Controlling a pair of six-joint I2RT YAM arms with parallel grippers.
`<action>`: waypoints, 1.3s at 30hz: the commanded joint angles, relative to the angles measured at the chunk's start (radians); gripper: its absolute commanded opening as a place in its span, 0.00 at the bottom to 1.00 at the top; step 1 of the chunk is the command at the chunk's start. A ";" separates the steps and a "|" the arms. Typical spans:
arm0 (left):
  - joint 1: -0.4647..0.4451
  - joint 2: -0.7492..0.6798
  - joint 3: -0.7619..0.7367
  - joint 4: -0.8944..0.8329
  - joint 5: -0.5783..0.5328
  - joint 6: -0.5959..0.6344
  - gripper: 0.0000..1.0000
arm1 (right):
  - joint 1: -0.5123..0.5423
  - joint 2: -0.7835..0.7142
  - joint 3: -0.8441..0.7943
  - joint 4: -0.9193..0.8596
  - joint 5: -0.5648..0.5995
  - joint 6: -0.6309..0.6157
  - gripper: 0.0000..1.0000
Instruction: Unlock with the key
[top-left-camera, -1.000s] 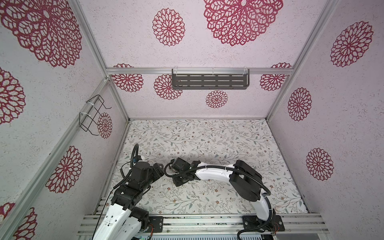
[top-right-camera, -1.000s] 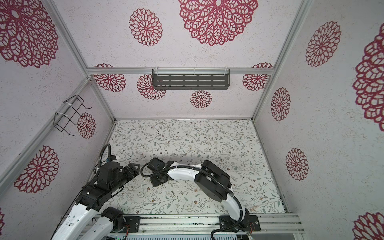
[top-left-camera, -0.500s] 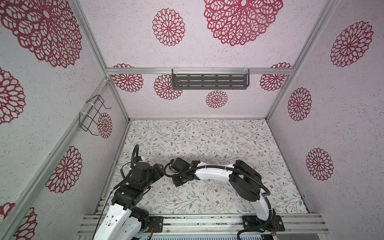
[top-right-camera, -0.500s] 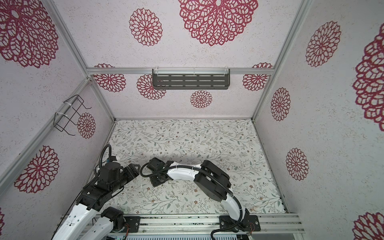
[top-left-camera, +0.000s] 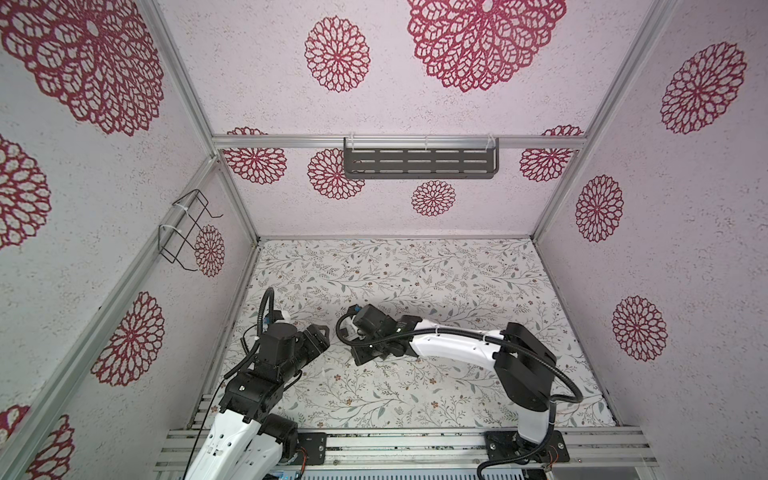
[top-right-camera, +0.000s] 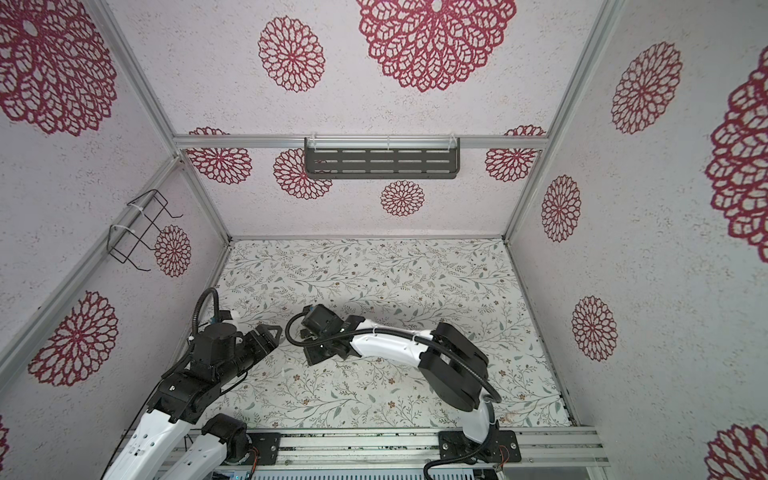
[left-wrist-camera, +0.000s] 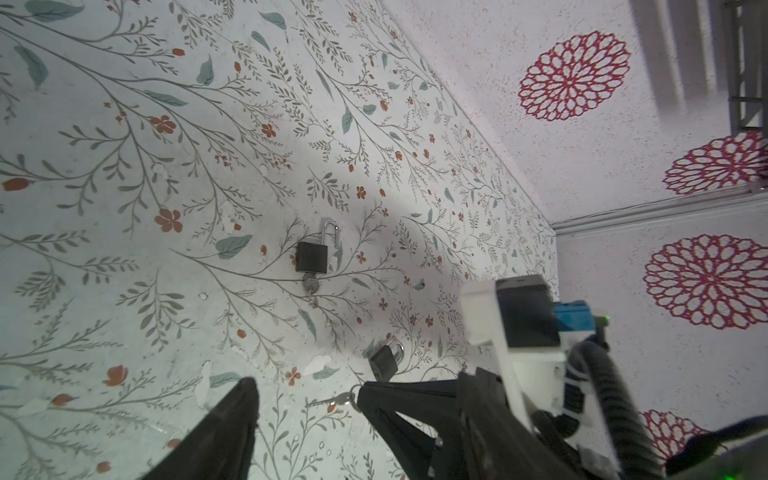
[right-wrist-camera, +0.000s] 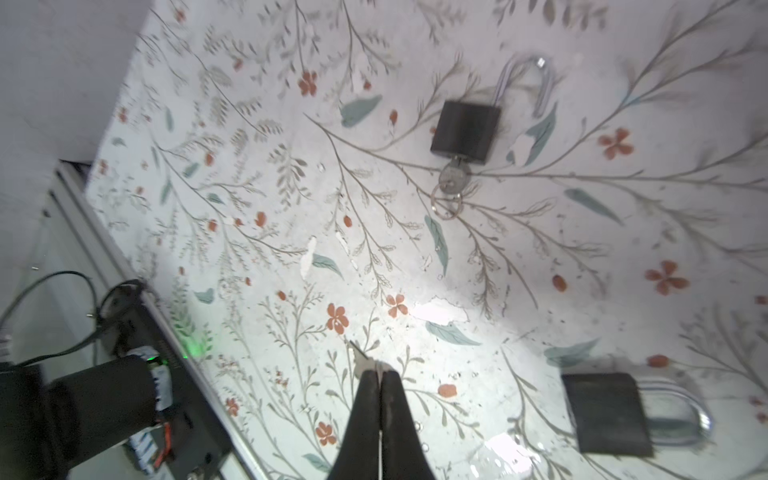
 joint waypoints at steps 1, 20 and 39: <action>0.011 0.002 0.034 0.064 0.041 -0.060 0.78 | -0.045 -0.102 -0.032 0.054 -0.022 0.028 0.00; -0.013 0.244 -0.057 0.563 0.239 -0.387 0.73 | -0.222 -0.345 -0.188 0.116 -0.092 0.008 0.00; -0.312 0.499 -0.038 0.949 -0.009 -0.697 0.74 | -0.291 -0.495 -0.271 0.206 -0.133 -0.040 0.00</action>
